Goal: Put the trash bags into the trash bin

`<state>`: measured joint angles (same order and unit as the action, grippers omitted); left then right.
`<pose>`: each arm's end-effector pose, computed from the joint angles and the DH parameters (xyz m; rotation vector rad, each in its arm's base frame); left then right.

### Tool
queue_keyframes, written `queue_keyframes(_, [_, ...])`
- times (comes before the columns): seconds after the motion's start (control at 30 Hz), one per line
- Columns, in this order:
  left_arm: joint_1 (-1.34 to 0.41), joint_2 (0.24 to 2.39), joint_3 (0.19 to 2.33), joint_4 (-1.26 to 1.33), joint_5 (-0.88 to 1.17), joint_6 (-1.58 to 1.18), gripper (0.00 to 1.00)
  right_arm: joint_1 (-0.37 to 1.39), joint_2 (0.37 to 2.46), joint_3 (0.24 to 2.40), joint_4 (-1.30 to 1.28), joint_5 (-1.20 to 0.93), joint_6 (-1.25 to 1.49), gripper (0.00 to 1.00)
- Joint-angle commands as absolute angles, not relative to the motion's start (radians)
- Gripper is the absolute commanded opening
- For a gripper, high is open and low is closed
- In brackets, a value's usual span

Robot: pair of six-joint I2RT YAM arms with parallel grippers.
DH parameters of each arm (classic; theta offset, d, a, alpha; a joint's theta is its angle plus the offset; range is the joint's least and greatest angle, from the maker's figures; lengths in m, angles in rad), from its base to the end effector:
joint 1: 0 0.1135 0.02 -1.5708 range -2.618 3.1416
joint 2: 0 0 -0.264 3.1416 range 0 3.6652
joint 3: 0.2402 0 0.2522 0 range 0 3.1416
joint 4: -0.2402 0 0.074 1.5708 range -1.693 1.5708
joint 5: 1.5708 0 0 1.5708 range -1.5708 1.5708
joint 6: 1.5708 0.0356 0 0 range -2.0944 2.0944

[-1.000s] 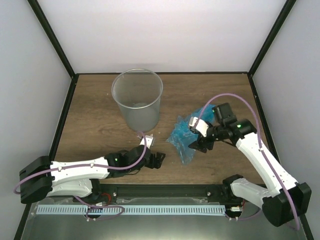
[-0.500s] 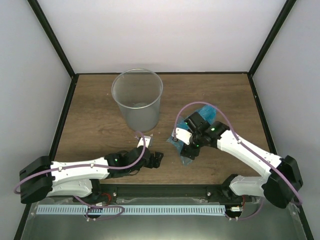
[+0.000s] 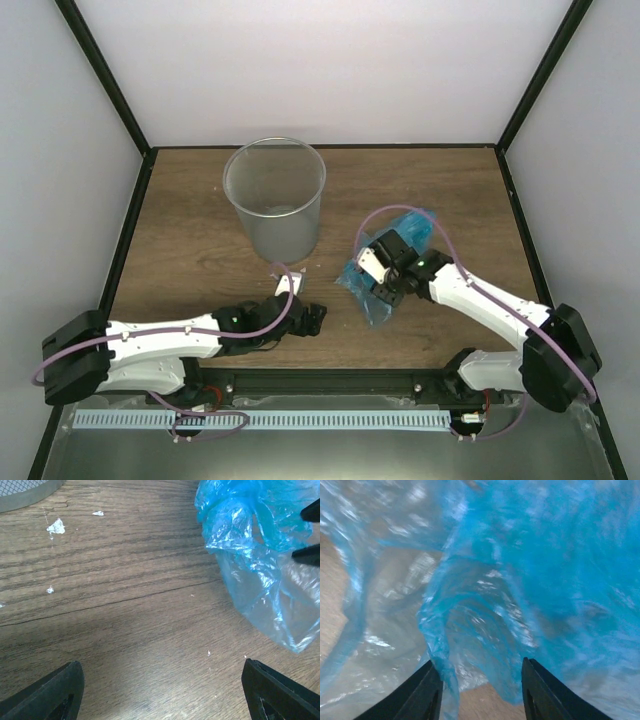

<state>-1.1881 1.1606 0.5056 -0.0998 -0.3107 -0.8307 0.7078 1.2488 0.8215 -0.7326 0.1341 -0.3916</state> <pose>0.0938 -0.2038 0.1800 0.2638 2.3639 -0.6705 0.1763 0.1446 0.2168 -1.3854 2.3340 -0.0909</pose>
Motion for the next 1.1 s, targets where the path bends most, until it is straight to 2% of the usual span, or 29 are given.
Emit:
queue_keyframes(0.0, [-1.201,1.196,0.549,-0.136,-0.340,-0.827,0.88,0.609,1.207,0.811,-0.709,0.133,-0.362,0.34])
queue_keyframes(0.3, [-1.223,1.255,0.608,-0.151,-0.331,-0.770,0.88,0.236,1.001,0.770,-0.700,-0.031,-0.501,0.01])
queue_keyframes(0.47, [-1.222,1.298,0.644,-0.091,-0.300,-0.730,0.86,0.078,0.944,0.704,-0.729,-0.119,-0.588,0.01])
queue_keyframes(0.53, [-1.223,1.335,0.665,-0.086,-0.288,-0.708,0.85,0.069,0.934,0.682,-0.749,-0.142,-0.603,0.06])
queue_keyframes(0.57, [-1.222,1.351,0.674,-0.086,-0.283,-0.703,0.85,0.069,0.936,0.682,-0.767,-0.157,-0.605,0.15])
queue_keyframes(0.63, [-1.222,1.377,0.681,-0.079,-0.270,-0.703,0.85,0.069,0.930,0.700,-0.811,-0.207,-0.620,0.43])
queue_keyframes(0.7, [-1.223,1.393,0.679,-0.063,-0.252,-0.703,0.84,0.069,0.913,0.713,-0.833,-0.239,-0.642,0.67])
queue_keyframes(0.77, [-1.222,1.401,0.675,-0.046,-0.227,-0.680,0.83,0.069,0.892,0.712,-0.826,-0.247,-0.678,0.79])
queue_keyframes(0.93, [-1.222,1.390,0.663,-0.021,-0.196,-0.684,0.82,0.069,0.934,0.692,-0.759,-0.183,-0.701,0.82])
queue_keyframes(1.07, [-1.223,1.379,0.649,-0.017,-0.202,-0.687,0.82,0.069,0.981,0.675,-0.692,-0.130,-0.688,0.76])
